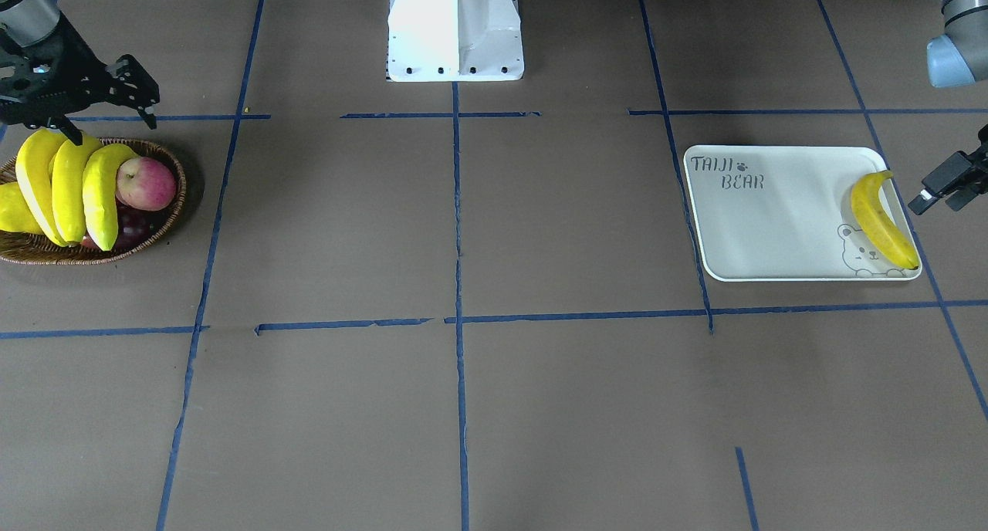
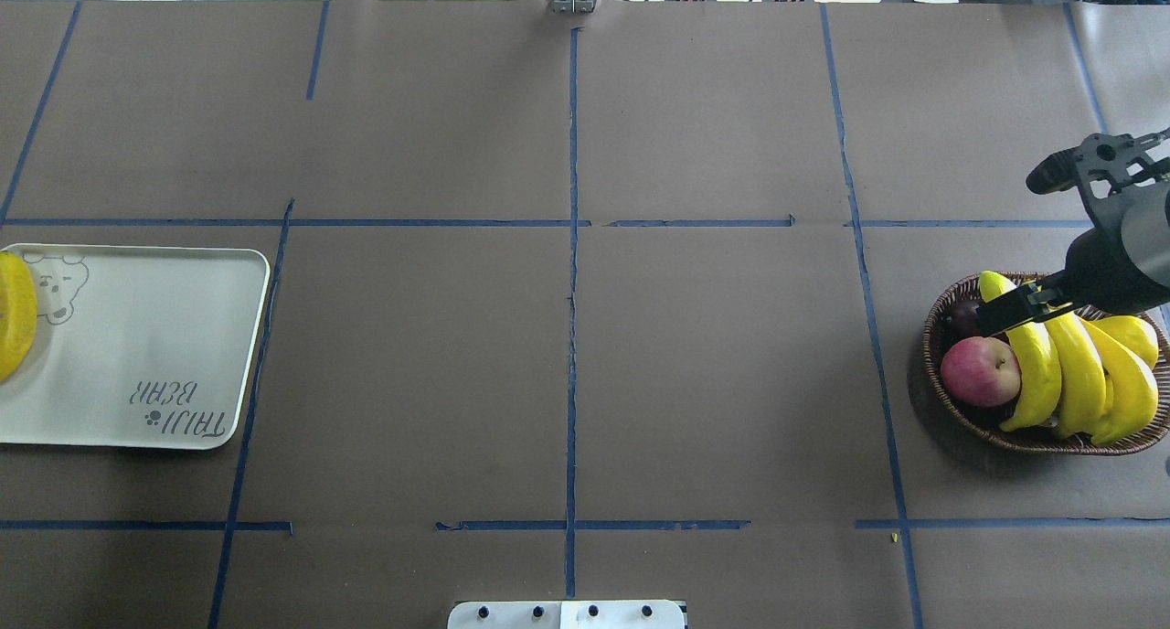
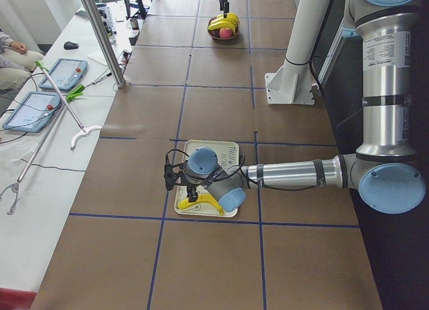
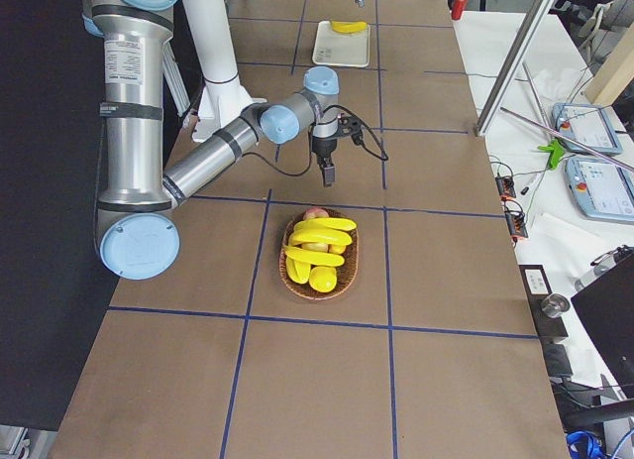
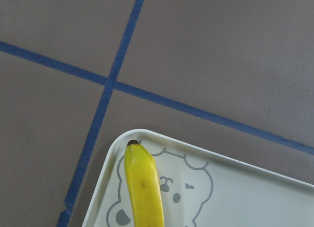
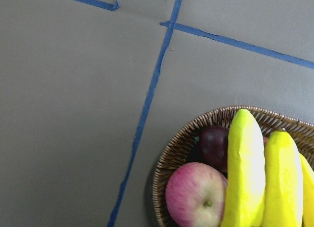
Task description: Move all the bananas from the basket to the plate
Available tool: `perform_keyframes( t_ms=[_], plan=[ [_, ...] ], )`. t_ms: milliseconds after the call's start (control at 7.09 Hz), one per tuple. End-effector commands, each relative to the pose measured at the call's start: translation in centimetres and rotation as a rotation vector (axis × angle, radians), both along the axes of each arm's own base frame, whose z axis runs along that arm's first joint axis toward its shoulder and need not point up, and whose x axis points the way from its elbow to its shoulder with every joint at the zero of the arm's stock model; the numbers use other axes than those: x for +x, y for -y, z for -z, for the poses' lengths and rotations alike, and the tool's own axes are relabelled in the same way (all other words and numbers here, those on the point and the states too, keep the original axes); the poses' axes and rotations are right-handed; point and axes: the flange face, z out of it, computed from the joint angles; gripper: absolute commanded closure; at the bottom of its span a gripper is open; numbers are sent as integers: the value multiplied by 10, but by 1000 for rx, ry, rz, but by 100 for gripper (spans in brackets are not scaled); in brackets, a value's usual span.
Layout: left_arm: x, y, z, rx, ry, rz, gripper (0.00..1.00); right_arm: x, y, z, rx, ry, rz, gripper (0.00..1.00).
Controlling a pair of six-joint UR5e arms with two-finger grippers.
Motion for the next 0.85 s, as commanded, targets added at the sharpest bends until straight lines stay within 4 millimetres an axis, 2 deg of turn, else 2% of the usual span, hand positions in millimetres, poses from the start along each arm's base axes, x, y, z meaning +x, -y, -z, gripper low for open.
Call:
perform_keyframes(
  t_ms=[0, 141, 282, 423, 564, 705],
  plan=[
    [2, 0, 2, 5, -2, -7, 0, 51, -18, -54, 16, 76, 14, 0],
    [2, 0, 3, 10, -4, -7, 0, 79, -20, -94, 24, 108, 39, 0],
    [2, -1, 3, 16, -6, -8, 0, 96, -17, -127, 19, 142, 36, 0],
    [2, -4, 0, 12, -6, -9, 0, 104, -30, -159, 17, 154, 22, 0],
    [1, -4, 0, 12, -5, -8, 0, 108, -38, -173, 3, 175, -23, 1],
    [1, -6, -1, 13, -6, -9, 0, 110, -41, -177, -28, 219, -137, 1]
  ],
)
